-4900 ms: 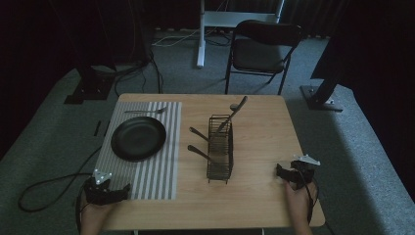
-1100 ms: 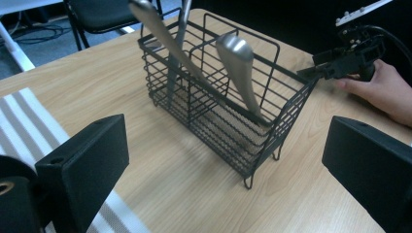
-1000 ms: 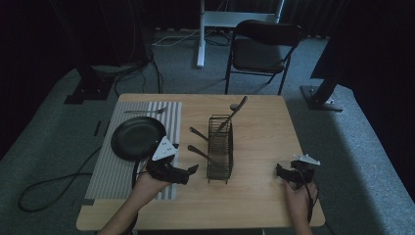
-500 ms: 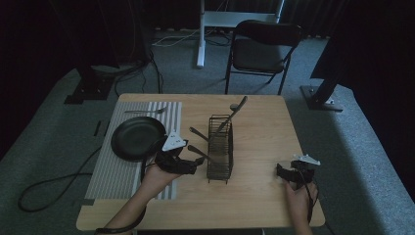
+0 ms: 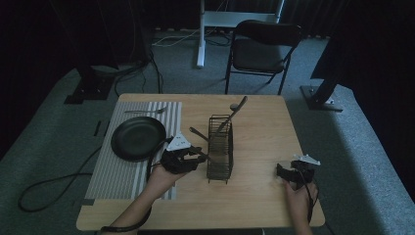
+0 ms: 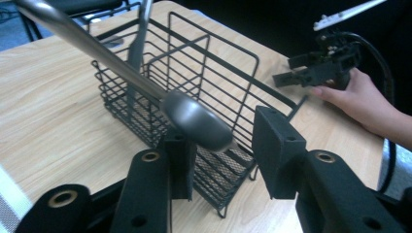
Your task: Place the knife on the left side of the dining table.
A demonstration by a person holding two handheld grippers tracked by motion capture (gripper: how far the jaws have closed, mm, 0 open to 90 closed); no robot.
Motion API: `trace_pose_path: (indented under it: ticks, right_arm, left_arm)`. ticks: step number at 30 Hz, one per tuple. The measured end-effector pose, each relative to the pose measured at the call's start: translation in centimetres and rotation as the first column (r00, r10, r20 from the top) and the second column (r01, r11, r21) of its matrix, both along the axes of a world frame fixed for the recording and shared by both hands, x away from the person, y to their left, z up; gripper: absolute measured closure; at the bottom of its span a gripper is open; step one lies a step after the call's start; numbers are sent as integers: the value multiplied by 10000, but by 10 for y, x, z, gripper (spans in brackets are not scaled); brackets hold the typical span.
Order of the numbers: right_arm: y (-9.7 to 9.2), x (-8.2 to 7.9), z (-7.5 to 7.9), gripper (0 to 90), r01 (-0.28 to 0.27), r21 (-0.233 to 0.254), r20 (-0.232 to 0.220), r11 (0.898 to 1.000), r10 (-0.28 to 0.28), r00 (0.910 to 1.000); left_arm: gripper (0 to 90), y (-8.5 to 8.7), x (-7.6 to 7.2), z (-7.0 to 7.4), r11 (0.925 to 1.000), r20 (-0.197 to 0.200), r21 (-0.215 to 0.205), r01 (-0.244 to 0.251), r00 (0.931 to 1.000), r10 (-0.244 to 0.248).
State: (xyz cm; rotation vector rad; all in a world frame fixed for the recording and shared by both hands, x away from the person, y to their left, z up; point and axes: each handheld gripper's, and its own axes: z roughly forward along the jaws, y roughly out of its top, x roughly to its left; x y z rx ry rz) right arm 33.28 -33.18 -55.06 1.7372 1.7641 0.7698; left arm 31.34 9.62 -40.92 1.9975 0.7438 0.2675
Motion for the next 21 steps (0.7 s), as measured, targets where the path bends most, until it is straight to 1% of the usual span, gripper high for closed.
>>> trace_pose_path:
  ticks: [1, 4, 6, 7, 8, 9, 12, 14, 18, 19, 21]
  right_arm:
    - [0, 0, 0, 118, 1, 3, 0, 10000, -1, 10000]
    - [0, 0, 0, 118, 7, 3, 0, 10000, -7, 10000]
    - [0, 0, 0, 118, 8, 4, 0, 10000, -8, 10000]
    - [0, 0, 0, 118, 8, 4, 0, 10000, -8, 10000]
    - [0, 0, 0, 118, 6, 0, 2, 10000, -6, 10000]
    - [0, 0, 0, 118, 8, -1, 3, 10000, -8, 10000]
    - [0, 0, 0, 119, 18, 5, -2, 10000, -18, 10000]
    - [0, 0, 0, 119, 30, 6, -2, 10000, -30, 10000]
    - [0, 0, 0, 119, 39, 8, -10, 10000, -39, 10000]
    - [0, 0, 0, 119, 39, 8, -10, 10000, -39, 10000]
    - [0, 0, 0, 119, 46, 15, -12, 10000, -46, 10000]
  left_arm:
    - [643, 0, 0, -1, 10000, 75, -16, -8, 10000, 8]
    - [733, 2, 0, -1, 10000, 99, 10, 48, 9999, -48]
    - [752, 3, 0, -1, 9998, -40, -107, 188, 9998, -188]
    - [767, 3, 0, -1, 9998, -40, -107, 188, 9998, -188]
    - [767, 3, -1, -1, 9993, -133, -206, 300, 9995, -303]
    - [802, 2, -2, -1, 9989, -192, -283, 381, 9991, -387]
    - [827, 0, -4, 0, 9976, -261, -482, 501, 9983, -514]
    - [832, -1, -5, 0, 9977, -196, -519, 443, 9988, -454]
    - [835, -2, -5, 0, 9975, -199, -589, 397, 9990, -409]
    - [835, -2, -4, 1, 9974, -110, -697, 186, 9998, -194]
    - [838, -2, -4, 2, 9966, -56, -812, 136, 9999, -141]
